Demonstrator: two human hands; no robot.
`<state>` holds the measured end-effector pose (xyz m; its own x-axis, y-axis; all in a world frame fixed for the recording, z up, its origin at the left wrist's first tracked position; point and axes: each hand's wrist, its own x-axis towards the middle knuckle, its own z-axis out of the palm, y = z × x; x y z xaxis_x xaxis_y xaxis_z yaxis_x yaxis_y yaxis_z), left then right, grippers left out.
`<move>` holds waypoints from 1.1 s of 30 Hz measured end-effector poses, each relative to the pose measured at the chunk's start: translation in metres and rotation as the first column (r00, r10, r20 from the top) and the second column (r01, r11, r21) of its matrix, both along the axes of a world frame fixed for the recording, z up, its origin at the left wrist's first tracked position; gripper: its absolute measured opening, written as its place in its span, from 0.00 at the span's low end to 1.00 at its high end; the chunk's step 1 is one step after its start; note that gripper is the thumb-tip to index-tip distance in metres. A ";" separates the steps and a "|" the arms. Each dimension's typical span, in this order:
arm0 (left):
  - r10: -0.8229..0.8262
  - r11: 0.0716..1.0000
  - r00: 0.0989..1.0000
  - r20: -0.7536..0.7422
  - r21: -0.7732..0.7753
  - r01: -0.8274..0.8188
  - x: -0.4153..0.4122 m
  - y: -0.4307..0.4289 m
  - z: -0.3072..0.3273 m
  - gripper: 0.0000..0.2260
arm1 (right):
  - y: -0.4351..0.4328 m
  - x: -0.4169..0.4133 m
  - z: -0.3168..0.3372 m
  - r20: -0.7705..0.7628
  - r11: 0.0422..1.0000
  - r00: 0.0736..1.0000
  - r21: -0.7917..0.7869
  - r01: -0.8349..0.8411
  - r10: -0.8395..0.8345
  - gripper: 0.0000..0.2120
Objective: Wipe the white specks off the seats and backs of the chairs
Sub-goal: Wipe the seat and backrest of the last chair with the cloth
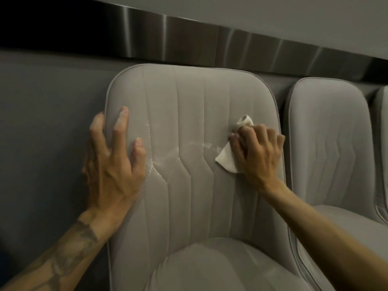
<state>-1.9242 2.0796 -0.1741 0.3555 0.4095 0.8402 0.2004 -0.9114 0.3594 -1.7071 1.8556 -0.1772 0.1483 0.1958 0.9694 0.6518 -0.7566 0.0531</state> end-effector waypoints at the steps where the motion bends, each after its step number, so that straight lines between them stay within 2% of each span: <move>1: -0.006 1.000 1.000 -0.006 -0.002 0.006 -0.001 -0.001 0.000 0.25 | -0.003 0.001 0.003 0.020 0.999 1.000 -0.036 0.005 -0.004 0.15; 3: -0.005 1.000 1.000 -0.012 -0.006 0.005 -0.002 -0.002 0.001 0.25 | 0.003 0.010 0.034 0.043 0.999 0.998 -0.029 0.038 -0.037 0.18; 6: 0.005 1.000 1.000 -0.009 -0.009 -0.005 -0.001 -0.002 0.001 0.25 | 0.020 0.027 0.088 -0.018 0.993 0.998 0.104 0.055 -0.053 0.19; 9: 0.001 1.000 1.000 -0.007 0.000 -0.001 -0.002 -0.002 0.000 0.25 | 0.026 0.029 0.078 -0.056 0.982 0.996 0.172 0.076 -0.067 0.19; 11: -0.003 1.000 1.000 -0.003 0.005 0.003 -0.002 0.000 0.000 0.25 | 0.016 0.018 0.038 -0.018 0.993 0.999 0.106 0.042 -0.040 0.17; 14: -0.013 1.000 1.000 0.005 0.004 0.013 -0.001 0.001 -0.002 0.25 | -0.010 0.000 -0.034 0.000 0.974 0.997 -0.214 -0.077 0.078 0.14; 15: -0.015 1.000 1.000 0.010 0.006 0.015 -0.001 0.001 -0.002 0.25 | -0.018 -0.005 -0.047 0.018 0.948 0.995 -0.308 -0.085 0.095 0.13; 17: -0.019 1.000 1.000 0.012 0.004 0.019 -0.002 0.001 -0.001 0.25 | -0.025 -0.001 -0.036 0.047 0.929 0.994 -0.362 -0.073 0.097 0.15; 19: -0.017 1.000 1.000 0.012 0.000 0.017 -0.002 0.001 -0.001 0.25 | -0.013 0.012 0.005 0.095 0.967 0.995 -0.256 -0.005 0.030 0.15; 21: -0.008 1.000 1.000 0.012 0.007 0.008 -0.002 0.002 -0.001 0.24 | 0.003 0.023 0.052 0.074 0.996 0.997 -0.073 0.044 -0.038 0.16; 23: -0.008 1.000 1.000 0.017 0.012 0.008 -0.001 0.003 -0.001 0.24 | 0.013 0.025 0.060 0.014 0.997 0.998 0.045 0.060 -0.061 0.16; 24: -0.009 1.000 1.000 0.015 0.009 0.008 -0.002 0.002 -0.001 0.24 | 0.013 0.023 0.048 -0.004 0.997 0.998 0.047 0.055 -0.055 0.16; 26: -0.002 1.000 1.000 0.010 0.002 0.002 -0.003 0.001 -0.002 0.24 | 0.003 0.010 0.000 -0.028 0.999 1.000 -0.052 0.010 -0.012 0.15; 27: 0.001 1.000 1.000 0.008 0.001 -0.001 -0.003 0.001 -0.002 0.24 | -0.006 0.003 -0.030 -0.044 0.989 0.999 -0.150 -0.016 0.010 0.14; 30: -0.002 1.000 1.000 0.001 -0.003 0.002 -0.004 -0.001 -0.001 0.25 | -0.034 -0.016 -0.096 0.025 0.872 0.999 -0.490 -0.026 0.044 0.12; 32: -0.010 1.000 1.000 0.001 -0.015 0.010 -0.005 -0.001 0.001 0.25 | -0.039 -0.011 -0.083 0.095 0.850 0.994 -0.526 -0.002 0.061 0.10; 33: -0.013 1.000 1.000 -0.001 -0.017 0.013 -0.005 -0.001 0.001 0.25 | -0.034 -0.005 -0.063 0.105 0.883 0.993 -0.470 0.005 0.050 0.10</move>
<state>-1.9296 2.0784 -0.1733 0.3614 0.4193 0.8328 0.1891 -0.9076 0.3749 -1.7117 1.8214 -0.2404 0.0362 0.6332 0.7731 0.6373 -0.6106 0.4702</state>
